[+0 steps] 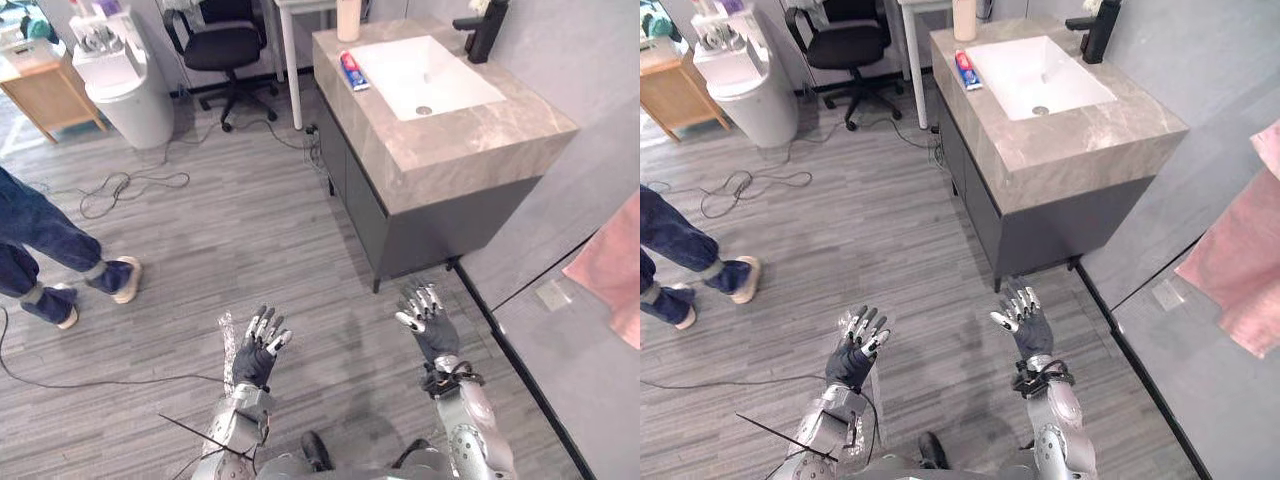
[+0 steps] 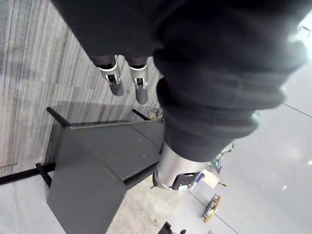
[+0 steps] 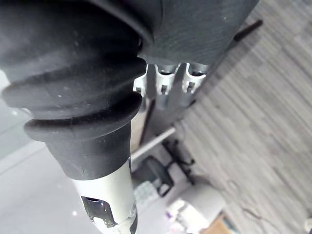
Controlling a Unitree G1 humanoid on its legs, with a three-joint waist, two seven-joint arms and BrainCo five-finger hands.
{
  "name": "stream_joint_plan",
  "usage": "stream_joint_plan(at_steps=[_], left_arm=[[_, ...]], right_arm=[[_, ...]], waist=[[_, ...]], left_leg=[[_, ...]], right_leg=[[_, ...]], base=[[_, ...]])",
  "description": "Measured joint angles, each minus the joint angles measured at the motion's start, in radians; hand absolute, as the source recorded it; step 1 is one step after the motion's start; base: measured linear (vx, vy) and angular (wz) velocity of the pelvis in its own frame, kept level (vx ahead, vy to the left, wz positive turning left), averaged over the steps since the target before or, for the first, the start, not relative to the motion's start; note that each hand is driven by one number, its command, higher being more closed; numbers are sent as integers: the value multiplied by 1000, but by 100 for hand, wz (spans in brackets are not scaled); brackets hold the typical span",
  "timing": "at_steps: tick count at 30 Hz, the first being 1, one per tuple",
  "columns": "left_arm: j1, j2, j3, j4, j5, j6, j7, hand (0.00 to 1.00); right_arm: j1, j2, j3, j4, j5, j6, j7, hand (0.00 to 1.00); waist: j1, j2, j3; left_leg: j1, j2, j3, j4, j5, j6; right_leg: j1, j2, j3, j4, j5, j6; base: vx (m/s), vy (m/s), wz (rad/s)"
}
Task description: Organize washtable
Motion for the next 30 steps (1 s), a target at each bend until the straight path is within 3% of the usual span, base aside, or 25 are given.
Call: stream_joint_plan(at_steps=[2, 3, 5, 7, 10, 11, 13, 14, 20, 24, 30], left_arm=[[-16, 1, 11, 0, 7, 0, 2, 0], [-26, 1, 11, -1, 7, -1, 2, 0], [-40, 4, 13, -7, 6, -5, 3, 0], [-37, 11, 15, -15, 7, -14, 3, 0], [-20, 18, 13, -32, 36, -33, 8, 0], [-19, 23, 9, -36, 52, -43, 11, 0], [-12, 1, 11, -42, 74, -48, 20, 0], [-1, -11, 7, -48, 76, -48, 21, 0], [13, -18, 5, -71, 82, -47, 23, 0], [42, -18, 11, -124, 83, -48, 29, 0], [59, -28, 35, -129, 83, -48, 52, 0]], right_arm=[[6, -2, 0, 0, -2, 2, -3, 0], [21, -2, -2, 0, -8, 5, -5, 0], [55, -1, 3, -10, -7, 6, -5, 0], [70, -2, 28, -15, -7, 6, -5, 0], [65, -2, 70, -17, -7, 4, -2, 0], [64, -2, 80, -17, -7, 2, 0, 0], [51, -12, 78, -16, -8, -2, -1, 0], [46, -17, 78, -17, -8, -4, -1, 0], [33, -11, 87, -17, -8, -26, -3, 0], [36, 4, 155, -17, -10, -27, -7, 0], [37, 10, 238, -6, -9, -10, -1, 0]], waist=[[-4, 8, 30], [-5, 20, 40], [-21, 39, 52], [-31, 29, 49], [-29, 17, 43], [-27, -2, 31], [-22, 4, 29], [-22, 4, 27], [-27, 1, 16], [-27, 0, 15], [3, -2, 15]], left_leg=[[-3, -13, -28, 1, -4, 13], [-9, -17, -58, 3, -6, 18], [-19, -17, -150, -10, 9, 42], [-20, -24, -199, -31, 22, 48], [-22, -31, -249, -65, 82, 52], [-34, -50, -261, -69, 98, 52], [-33, -54, -270, -80, 125, 41], [-21, -51, -270, -95, 144, 54], [-2, -43, -265, -150, 169, 41], [0, -46, -256, -153, 170, 42], [-9, -48, -266, -154, 151, 55]], right_leg=[[-4, 4, 114, 3, 10, -7], [-19, 31, 278, 21, -3, -11], [-21, 137, 533, 104, -97, 32], [-13, 205, 599, 181, -178, 52], [21, 309, 621, 89, -251, 47], [46, 331, 643, -4, -255, 10], [65, 336, 644, -52, -250, -9], [69, 339, 643, -51, -251, -9], [67, 353, 648, -61, -249, -11], [65, 352, 661, -62, -246, -10], [62, 347, 653, -35, -238, -7]], base=[[-94, 61, 38], [-39, 63, 68], [-22, 29, 103], [-18, -63, 99], [-26, -116, 59], [-25, -146, 44], [28, -112, 17], [27, -86, -1], [0, -65, -4], [21, -2, -6], [-11, 11, 10]])
